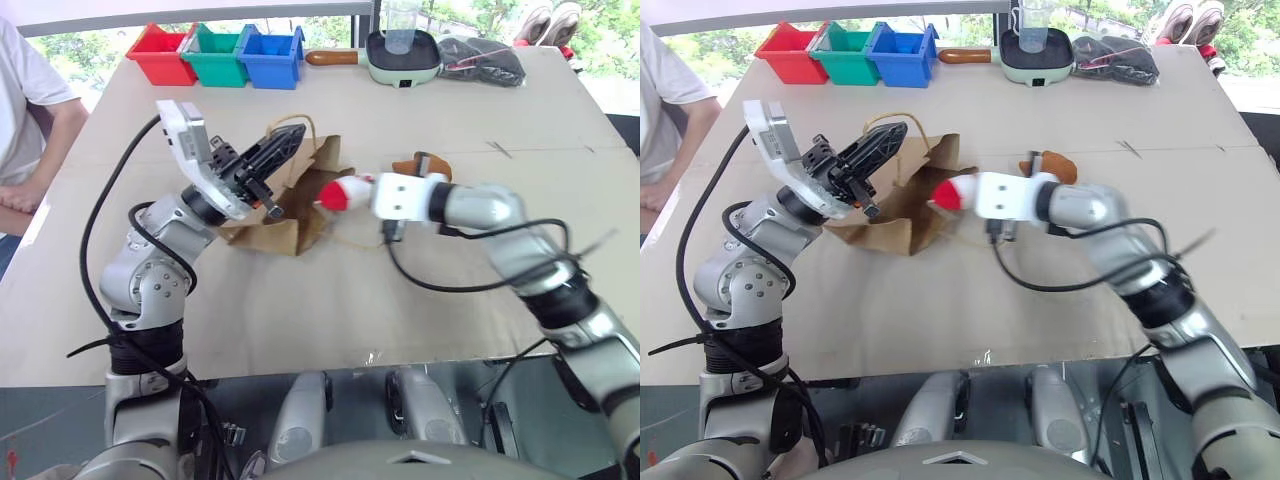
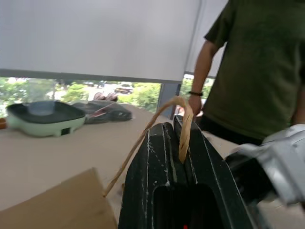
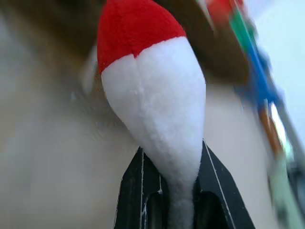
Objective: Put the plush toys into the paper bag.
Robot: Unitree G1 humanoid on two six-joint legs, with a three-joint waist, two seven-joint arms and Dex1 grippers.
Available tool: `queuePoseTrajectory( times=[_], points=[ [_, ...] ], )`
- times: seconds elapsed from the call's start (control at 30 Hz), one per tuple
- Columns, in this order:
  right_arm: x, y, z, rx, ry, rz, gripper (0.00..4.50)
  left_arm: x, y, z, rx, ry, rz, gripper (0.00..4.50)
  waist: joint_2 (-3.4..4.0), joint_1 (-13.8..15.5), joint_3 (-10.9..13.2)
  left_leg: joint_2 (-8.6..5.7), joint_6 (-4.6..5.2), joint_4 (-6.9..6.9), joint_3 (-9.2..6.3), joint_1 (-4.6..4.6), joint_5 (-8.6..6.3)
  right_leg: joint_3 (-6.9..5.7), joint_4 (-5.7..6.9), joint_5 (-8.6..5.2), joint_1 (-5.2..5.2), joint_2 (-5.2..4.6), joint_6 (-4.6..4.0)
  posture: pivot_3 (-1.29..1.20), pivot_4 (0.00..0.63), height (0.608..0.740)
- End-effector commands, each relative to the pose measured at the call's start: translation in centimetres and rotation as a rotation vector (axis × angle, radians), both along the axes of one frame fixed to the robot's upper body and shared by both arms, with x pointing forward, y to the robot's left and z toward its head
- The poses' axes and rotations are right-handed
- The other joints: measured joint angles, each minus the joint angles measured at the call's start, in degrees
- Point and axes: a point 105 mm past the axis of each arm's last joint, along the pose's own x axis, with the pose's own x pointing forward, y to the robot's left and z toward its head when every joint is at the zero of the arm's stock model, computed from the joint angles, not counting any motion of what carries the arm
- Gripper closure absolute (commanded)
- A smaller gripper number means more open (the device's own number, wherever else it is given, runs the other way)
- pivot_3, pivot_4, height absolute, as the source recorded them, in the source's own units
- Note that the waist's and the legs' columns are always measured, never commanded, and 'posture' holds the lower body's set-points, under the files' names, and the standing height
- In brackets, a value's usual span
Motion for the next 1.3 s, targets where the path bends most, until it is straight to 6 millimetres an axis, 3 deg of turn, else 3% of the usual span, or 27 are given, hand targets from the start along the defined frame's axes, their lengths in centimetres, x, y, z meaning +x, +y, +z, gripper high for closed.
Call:
queuePoseTrajectory(
  times=[0.03,0.17,0.27,0.37,0.43,0.5,0.7,0.83,0.93,1.0,1.1,1.2,1.3],
  points=[
    [0.9,2.0,0.4,-0.032,-0.063,0.045,4.44,-0.9,-0.8,0.8,0.006,-0.046,-0.033,4.5,-0.02,0.3,0.0,-0.04,-0.02,-0.02,-0.04,-0.07,0.01,-0.04,-0.11,0.0,0.0,-0.04,0.0,0.0,0.15,0.74],
    [1.6,5.3,-0.6,-0.062,-0.076,0.114,4.44,-1.0,-1.2,0.7,-0.004,-0.043,-0.039,4.5,-0.01,-0.1,0.0,-0.08,-0.21,-0.02,0.05,-0.06,0.12,0.04,-0.2,0.01,0.01,-0.1,0.01,0.0,0.15,0.74],
    [1.8,6.4,-1.8,-0.071,-0.028,0.166,3.5,-1.3,-1.4,0.4,-0.002,-0.042,-0.04,4.5,-0.02,-0.3,0.0,-0.06,-0.21,-0.09,0.0,-0.02,0.12,0.01,-0.16,0.01,0.01,-0.06,0.0,0.0,0.15,0.74],
    [1.9,6.4,-1.6,-0.012,0.011,0.165,1.97,-1.4,-0.8,0.1,0.005,-0.039,-0.013,4.5,-0.01,-0.1,0.0,-0.06,-0.21,-0.12,-0.03,-0.04,0.12,-0.02,-0.17,0.01,0.01,-0.08,0.0,0.0,0.15,0.74],
    [1.6,5.2,-1.5,-0.016,0.026,0.168,1.01,-1.3,0.0,-0.1,0.016,-0.037,0.025,4.5,0.0,-0.1,0.0,-0.07,-0.21,-0.12,-0.03,-0.04,0.12,0.02,-0.18,0.01,0.0,-0.1,0.0,0.0,0.15,0.74],
    [1.1,4.0,-1.3,0.017,0.06,0.161,0.58,-1.1,0.5,-0.4,0.025,-0.035,0.057,4.5,0.01,0.0,0.0,-0.07,-0.14,-0.12,-0.08,-0.04,0.08,-0.01,-0.17,0.01,0.0,-0.1,0.0,0.0,0.15,0.74],
    [-1.4,0.0,1.1,0.209,0.207,0.109,0.58,-0.3,1.0,-0.9,0.022,-0.034,0.122,4.5,0.02,0.1,0.0,-0.06,0.01,-0.11,-0.11,-0.03,-0.01,-0.02,-0.14,0.01,0.02,-0.1,0.0,0.0,0.15,0.74],
    [-1.8,-3.7,2.4,0.332,0.321,-0.016,0.58,0.1,1.1,-0.7,0.009,-0.044,0.15,4.5,0.01,0.1,0.0,-0.06,0.02,-0.1,-0.11,-0.01,-0.01,-0.01,-0.09,0.01,0.02,-0.11,0.0,0.0,0.15,0.74],
    [-0.3,-6.5,2.2,0.353,0.328,-0.187,0.58,0.2,1.3,-0.6,-0.001,-0.047,0.164,4.5,0.01,0.1,0.0,-0.08,0.03,-0.07,-0.06,-0.01,-0.01,0.0,-0.09,0.01,0.02,-0.11,0.0,0.0,0.15,0.74],
    [3.9,-10.1,1.2,0.433,0.355,-0.516,0.58,0.4,1.3,-0.5,-0.004,-0.05,0.169,4.5,-0.01,0.1,0.0,-0.08,0.02,-0.07,0.0,0.0,-0.01,0.0,-0.08,0.01,0.02,-0.1,0.0,0.0,0.15,0.74],
    [7.1,-12.5,-2.0,0.414,0.431,-0.746,0.58,0.5,1.2,-0.4,-0.006,-0.058,0.171,4.5,0.0,-0.2,0.0,-0.09,0.02,-0.05,0.08,0.07,-0.01,0.09,0.05,0.01,0.01,-0.07,-0.01,0.0,0.15,0.74],
    [8.4,-12.9,-4.2,0.414,0.503,-0.798,1.4,0.6,1.2,-0.3,-0.01,-0.067,0.179,4.5,0.0,-0.2,0.0,-0.09,0.02,-0.08,0.08,0.04,-0.01,0.09,0.01,0.0,0.0,-0.07,-0.01,0.0,0.15,0.74],
    [8.8,-13.2,-4.7,0.39,0.479,-0.796,2.56,0.4,1.2,-0.2,-0.012,-0.071,0.179,4.5,0.0,-0.3,0.0,-0.09,0.03,-0.11,0.15,0.02,-0.01,0.14,-0.1,0.01,0.0,-0.08,0.0,0.0,0.15,0.74]
  ],
)
